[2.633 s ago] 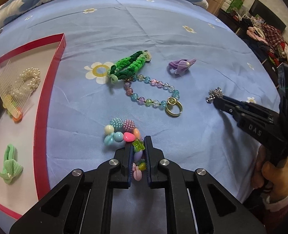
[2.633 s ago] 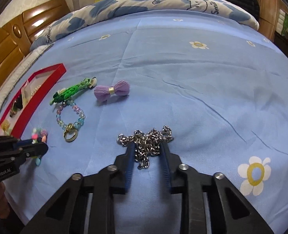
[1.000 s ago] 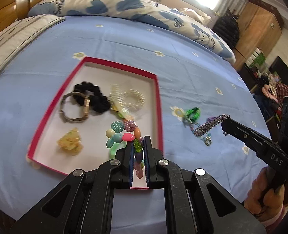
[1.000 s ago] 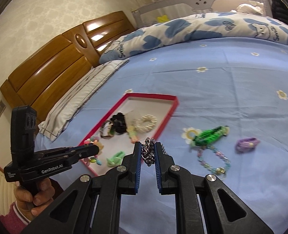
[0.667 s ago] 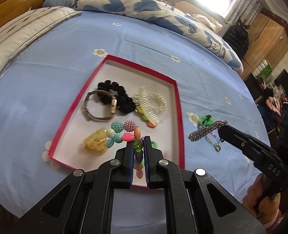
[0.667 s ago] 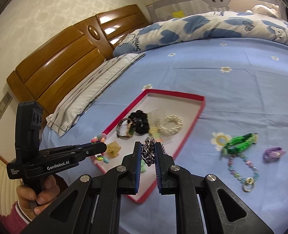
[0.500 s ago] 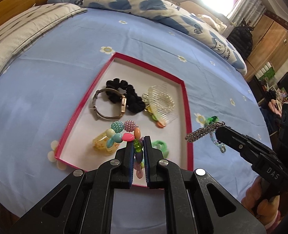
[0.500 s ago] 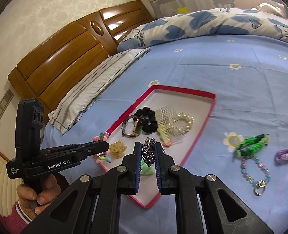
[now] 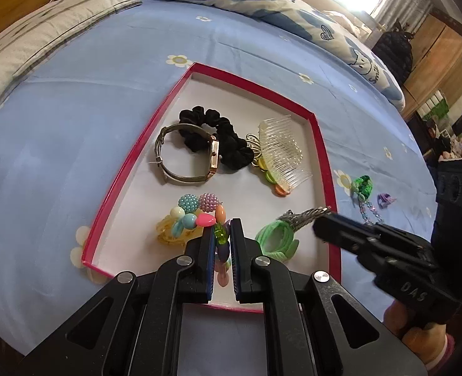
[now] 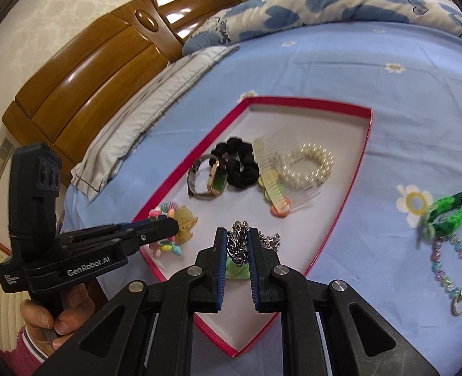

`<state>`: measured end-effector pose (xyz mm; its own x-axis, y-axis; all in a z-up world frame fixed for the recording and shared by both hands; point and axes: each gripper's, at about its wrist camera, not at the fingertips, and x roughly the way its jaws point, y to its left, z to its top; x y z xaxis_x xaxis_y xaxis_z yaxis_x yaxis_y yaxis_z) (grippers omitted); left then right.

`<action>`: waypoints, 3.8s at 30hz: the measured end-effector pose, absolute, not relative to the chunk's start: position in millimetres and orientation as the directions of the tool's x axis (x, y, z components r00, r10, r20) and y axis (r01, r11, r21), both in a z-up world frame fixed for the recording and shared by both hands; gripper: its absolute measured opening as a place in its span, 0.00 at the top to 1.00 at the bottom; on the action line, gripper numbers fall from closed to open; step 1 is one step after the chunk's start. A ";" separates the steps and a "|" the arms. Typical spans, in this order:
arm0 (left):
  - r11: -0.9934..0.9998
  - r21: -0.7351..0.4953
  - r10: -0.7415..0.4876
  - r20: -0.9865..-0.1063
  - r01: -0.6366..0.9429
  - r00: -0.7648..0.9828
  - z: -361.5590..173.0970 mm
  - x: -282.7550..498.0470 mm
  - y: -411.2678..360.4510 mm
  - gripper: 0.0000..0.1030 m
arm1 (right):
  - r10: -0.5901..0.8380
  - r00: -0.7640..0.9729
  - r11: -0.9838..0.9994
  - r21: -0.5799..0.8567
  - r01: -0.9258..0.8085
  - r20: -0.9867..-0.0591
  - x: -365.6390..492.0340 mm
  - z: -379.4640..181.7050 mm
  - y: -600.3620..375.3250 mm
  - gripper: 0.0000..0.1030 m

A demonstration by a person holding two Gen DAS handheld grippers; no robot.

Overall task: Organize jewelry
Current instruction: 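Carry bracelet into tray with left tool while right tool carries chain there, then open both tools to release bracelet and chain into the tray, then move both open tools back toward the green band and purple tie, then grasp the green braided band with left tool while right tool grasps purple tie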

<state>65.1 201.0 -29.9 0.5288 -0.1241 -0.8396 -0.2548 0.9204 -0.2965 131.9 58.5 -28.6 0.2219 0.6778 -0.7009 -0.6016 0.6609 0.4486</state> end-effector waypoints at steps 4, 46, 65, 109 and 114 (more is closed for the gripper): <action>0.926 -0.283 -0.132 -0.863 -0.250 0.487 -39.7 74.3 200.5 0.93 | 0.663 0.203 0.667 0.445 -0.597 -0.720 132.8 -37.1 62.9 0.88; 0.931 -0.276 -0.133 -0.868 -0.241 0.479 -27.2 64.3 176.2 0.60 | 0.679 0.274 0.699 0.485 -0.526 -0.681 131.1 -10.0 8.0 0.63; 0.944 -0.306 -0.206 -0.837 -0.122 0.506 -0.8 69.9 115.4 0.59 | 0.573 0.448 0.819 0.479 -0.316 -0.686 126.6 -14.1 -125.4 0.57; 0.964 -0.243 -0.266 -0.900 0.108 0.346 -65.4 232.4 -13.2 0.64 | 0.466 0.476 0.876 0.466 -0.128 -0.746 222.1 -70.3 -177.7 0.71; 0.963 -0.242 -0.270 -0.891 0.121 0.365 -63.1 231.0 -11.7 0.80 | 0.462 0.493 0.877 0.464 -0.127 -0.737 221.0 -69.2 -181.9 0.81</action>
